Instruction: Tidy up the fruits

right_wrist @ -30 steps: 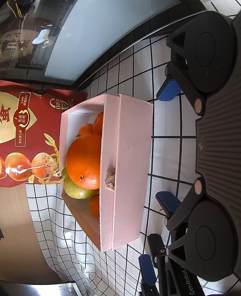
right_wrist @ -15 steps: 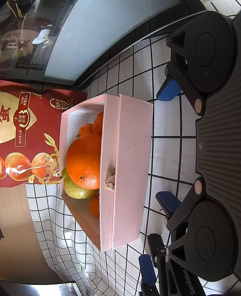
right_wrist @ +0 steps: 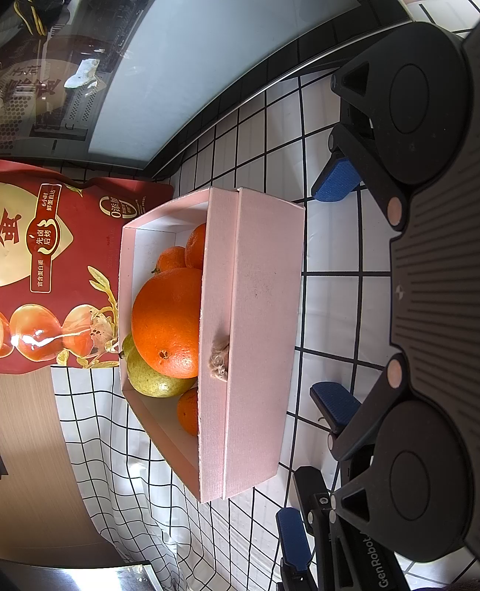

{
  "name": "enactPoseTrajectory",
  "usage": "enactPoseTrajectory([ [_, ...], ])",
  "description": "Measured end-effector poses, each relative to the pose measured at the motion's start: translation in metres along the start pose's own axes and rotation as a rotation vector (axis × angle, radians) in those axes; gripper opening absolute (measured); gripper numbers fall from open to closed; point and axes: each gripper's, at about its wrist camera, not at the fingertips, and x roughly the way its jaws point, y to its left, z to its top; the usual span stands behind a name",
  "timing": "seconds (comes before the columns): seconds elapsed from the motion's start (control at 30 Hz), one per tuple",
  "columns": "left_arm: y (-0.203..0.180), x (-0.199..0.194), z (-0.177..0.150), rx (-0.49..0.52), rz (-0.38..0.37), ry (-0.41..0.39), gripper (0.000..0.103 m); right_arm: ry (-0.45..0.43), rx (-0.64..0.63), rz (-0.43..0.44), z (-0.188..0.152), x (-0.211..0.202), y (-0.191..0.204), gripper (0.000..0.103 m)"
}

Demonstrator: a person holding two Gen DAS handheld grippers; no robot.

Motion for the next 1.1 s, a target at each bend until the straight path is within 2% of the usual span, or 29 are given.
enactPoseTrajectory([
  [1.1, 0.0001, 0.0013, 0.0003, 0.012, -0.005, -0.001, 0.048, 0.0, 0.0, 0.0, -0.0002, 0.0003, -0.0001, 0.103],
])
